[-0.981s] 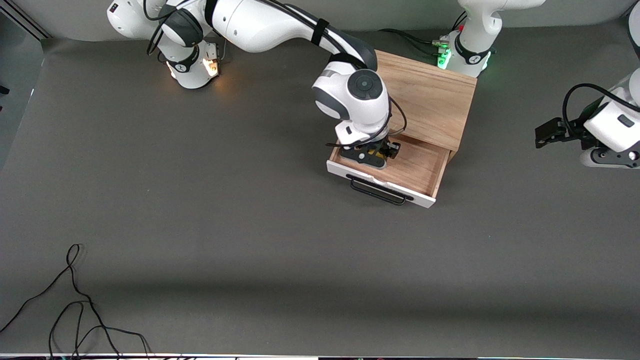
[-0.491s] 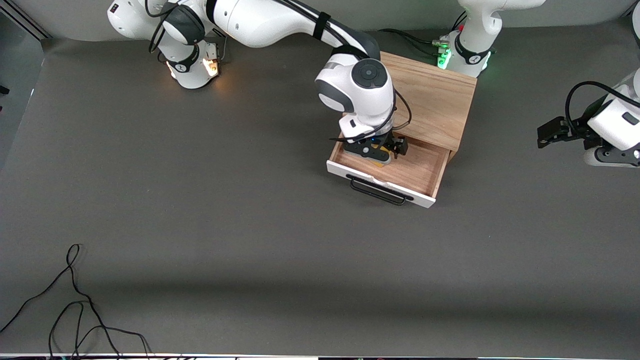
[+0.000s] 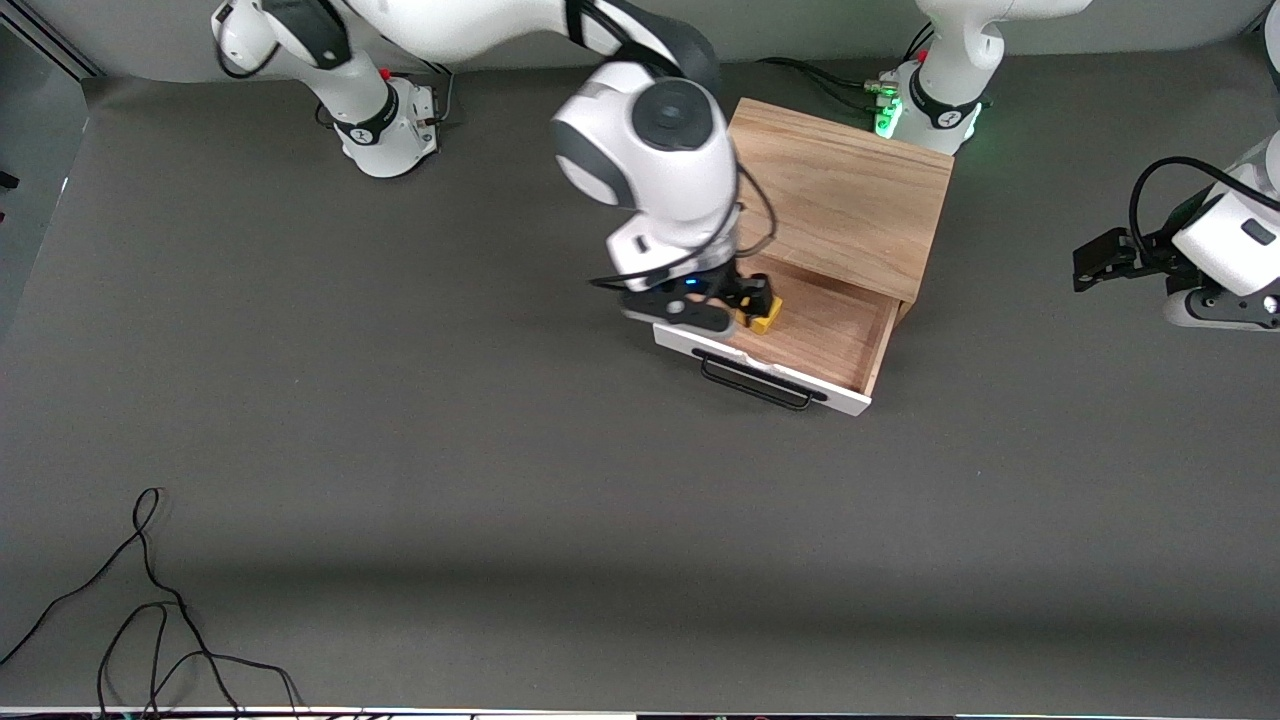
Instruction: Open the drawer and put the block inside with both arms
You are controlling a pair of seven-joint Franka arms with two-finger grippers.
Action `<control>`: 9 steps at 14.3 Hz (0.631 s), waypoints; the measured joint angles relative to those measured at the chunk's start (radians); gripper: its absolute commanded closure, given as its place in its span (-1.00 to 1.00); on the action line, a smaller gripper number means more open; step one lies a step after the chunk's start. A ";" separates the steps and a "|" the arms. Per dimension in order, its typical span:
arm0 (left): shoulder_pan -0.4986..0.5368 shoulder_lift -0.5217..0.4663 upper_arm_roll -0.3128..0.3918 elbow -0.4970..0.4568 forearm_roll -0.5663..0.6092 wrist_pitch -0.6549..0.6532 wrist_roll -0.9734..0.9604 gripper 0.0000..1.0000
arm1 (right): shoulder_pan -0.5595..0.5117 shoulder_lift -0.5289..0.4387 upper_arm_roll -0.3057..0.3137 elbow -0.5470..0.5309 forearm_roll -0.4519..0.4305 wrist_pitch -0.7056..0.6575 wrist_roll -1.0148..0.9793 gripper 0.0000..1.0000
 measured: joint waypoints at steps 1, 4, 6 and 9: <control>0.000 -0.001 0.000 0.000 0.000 -0.005 0.006 -1.00 | -0.035 -0.035 0.000 -0.005 0.006 -0.039 -0.036 -1.00; 0.000 -0.001 0.001 0.000 0.000 -0.005 0.009 -1.00 | -0.173 -0.160 -0.003 -0.097 0.082 -0.076 -0.245 -1.00; 0.000 -0.001 0.003 0.000 0.000 -0.006 0.009 -1.00 | -0.282 -0.253 -0.012 -0.196 0.107 -0.080 -0.355 -1.00; 0.000 -0.001 0.004 0.000 0.000 -0.006 0.010 -1.00 | -0.358 -0.387 -0.107 -0.349 0.114 -0.081 -0.516 -1.00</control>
